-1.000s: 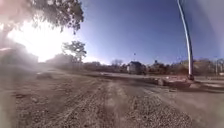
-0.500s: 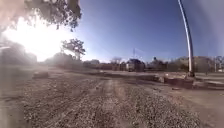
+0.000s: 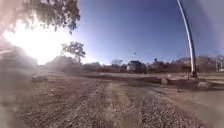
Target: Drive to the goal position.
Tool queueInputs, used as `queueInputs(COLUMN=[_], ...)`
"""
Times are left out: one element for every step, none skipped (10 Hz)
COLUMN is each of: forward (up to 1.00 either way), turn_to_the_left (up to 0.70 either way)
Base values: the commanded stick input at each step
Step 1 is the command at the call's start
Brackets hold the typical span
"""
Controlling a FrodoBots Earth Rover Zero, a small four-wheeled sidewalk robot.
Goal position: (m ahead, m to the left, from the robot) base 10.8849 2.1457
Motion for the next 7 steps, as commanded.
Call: queueInputs(forward=[0.50,0.50,0.50,0.50,0.50,0.50,0.50], turn_to_the_left=[0.00,0.00,0.00,0.00,0.00,0.00,0.00])
